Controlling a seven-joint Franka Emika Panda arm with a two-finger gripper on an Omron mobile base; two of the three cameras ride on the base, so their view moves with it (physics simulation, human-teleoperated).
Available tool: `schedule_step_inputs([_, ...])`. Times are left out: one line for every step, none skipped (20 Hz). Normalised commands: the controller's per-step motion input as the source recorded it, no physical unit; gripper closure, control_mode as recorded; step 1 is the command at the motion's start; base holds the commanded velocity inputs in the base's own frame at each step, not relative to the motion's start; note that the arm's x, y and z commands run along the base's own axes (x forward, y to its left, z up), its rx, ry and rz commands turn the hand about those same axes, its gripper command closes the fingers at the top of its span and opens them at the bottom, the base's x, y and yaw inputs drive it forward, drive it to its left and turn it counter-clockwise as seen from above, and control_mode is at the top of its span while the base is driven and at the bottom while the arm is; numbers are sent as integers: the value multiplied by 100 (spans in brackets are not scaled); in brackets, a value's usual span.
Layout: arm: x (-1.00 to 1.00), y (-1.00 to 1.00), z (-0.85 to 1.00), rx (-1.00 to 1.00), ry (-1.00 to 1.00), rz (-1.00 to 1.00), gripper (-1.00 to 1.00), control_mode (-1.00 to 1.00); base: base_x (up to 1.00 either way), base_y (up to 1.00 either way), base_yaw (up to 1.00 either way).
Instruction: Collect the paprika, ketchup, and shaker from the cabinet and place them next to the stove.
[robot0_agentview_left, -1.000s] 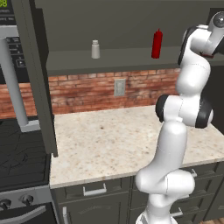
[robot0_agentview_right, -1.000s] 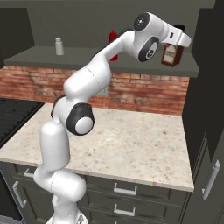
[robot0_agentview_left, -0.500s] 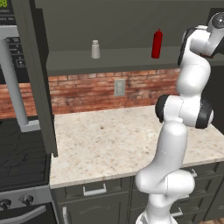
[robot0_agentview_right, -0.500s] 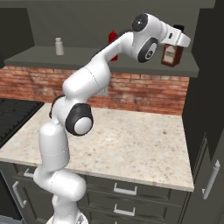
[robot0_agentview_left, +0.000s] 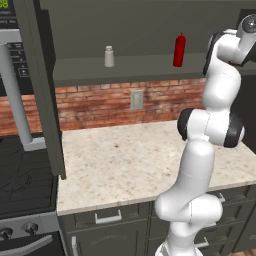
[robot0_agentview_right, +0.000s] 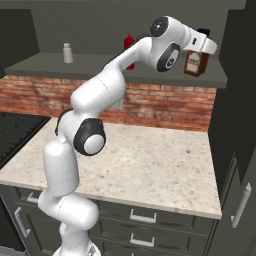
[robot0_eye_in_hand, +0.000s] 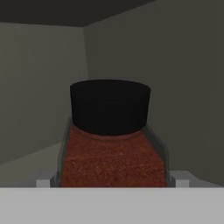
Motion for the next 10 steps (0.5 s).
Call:
schedule_step_inputs([-13,0,-16,0,0,0,100,-100,0,0,0])
schedule_step_inputs([-18,0,-19,0,-1,0,100,-100,0,0,0])
schedule_step_inputs([-25,0,-22,0,-3,0,100,-100,0,0,0])
schedule_step_inputs([-31,-2,-27,0,-5,0,100,-100,0,0,0])
schedule_step_inputs([-35,-4,-29,0,-5,0,100,-100,0,0,0])
schedule_step_inputs([-40,0,-33,0,-6,0,100,-100,0,0,0])
schedule_step_inputs([-44,0,-34,0,-6,0,100,-100,0,0,0])
schedule_step_inputs([-55,0,-41,0,-7,0,100,-100,0,0,0])
schedule_step_inputs([-63,0,-44,0,-7,2,100,-100,0,0,0])
schedule_step_inputs([-68,0,-46,0,-5,3,100,-100,0,0,0])
